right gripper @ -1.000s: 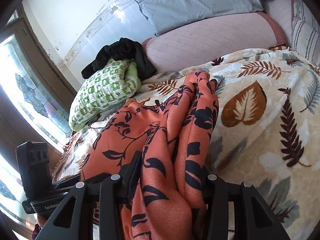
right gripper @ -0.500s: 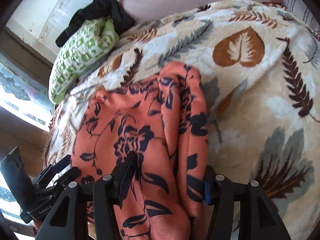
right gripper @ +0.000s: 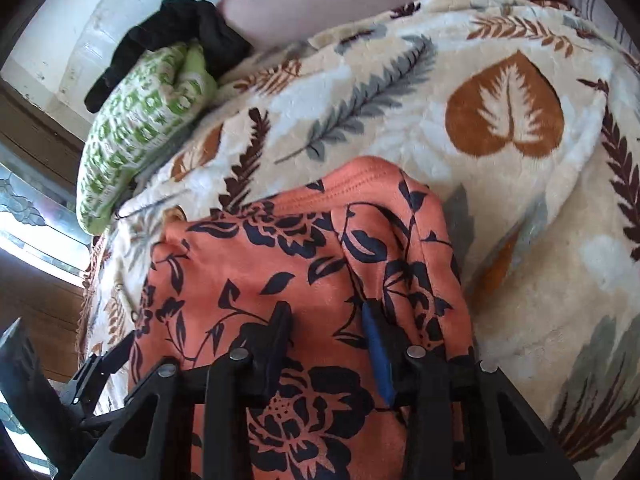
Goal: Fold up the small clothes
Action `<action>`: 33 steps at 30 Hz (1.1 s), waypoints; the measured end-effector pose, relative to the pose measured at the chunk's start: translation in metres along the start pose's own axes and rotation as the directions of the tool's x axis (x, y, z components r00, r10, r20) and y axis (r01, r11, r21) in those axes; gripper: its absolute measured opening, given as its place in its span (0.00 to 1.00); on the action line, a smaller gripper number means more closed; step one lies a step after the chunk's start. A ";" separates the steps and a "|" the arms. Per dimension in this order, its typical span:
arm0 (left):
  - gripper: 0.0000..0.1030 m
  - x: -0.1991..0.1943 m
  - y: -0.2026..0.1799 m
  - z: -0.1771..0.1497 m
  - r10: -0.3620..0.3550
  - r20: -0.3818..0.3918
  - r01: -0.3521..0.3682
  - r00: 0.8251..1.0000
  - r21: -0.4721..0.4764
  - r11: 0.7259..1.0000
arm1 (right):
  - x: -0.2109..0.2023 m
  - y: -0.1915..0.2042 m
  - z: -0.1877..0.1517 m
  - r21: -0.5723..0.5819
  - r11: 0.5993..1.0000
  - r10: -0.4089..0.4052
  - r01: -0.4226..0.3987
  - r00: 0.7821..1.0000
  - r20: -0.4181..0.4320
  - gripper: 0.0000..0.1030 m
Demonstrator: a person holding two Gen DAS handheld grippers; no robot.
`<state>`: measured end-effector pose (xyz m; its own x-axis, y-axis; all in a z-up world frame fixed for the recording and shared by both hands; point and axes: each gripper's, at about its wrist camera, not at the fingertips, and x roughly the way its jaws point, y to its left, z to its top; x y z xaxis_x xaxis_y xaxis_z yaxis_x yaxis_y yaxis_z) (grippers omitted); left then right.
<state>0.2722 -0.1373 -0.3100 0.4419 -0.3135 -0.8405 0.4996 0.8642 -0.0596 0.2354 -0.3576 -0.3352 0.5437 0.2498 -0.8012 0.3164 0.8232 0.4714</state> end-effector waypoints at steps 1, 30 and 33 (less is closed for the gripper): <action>0.80 -0.003 0.001 -0.001 -0.003 0.004 0.003 1.000 -0.009 1.000 | -0.007 0.001 0.000 -0.002 1.000 0.009 -0.009 1.000 0.001 0.40; 0.94 -0.214 -0.048 -0.073 0.261 0.331 -0.263 0.907 -0.039 0.964 | -0.206 0.030 -0.118 -0.140 0.988 -0.016 0.073 0.929 0.370 0.60; 0.97 -0.248 -0.053 -0.075 0.272 0.386 -0.273 0.881 -0.054 0.960 | -0.235 0.042 -0.127 -0.162 0.984 -0.002 0.077 0.908 0.418 0.60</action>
<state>0.0806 -0.0756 -0.1385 0.8130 -0.1929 -0.5494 0.3191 0.9368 0.1433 0.0220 -0.3169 -0.1745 0.8184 0.0121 -0.5745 0.2272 0.9116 0.3427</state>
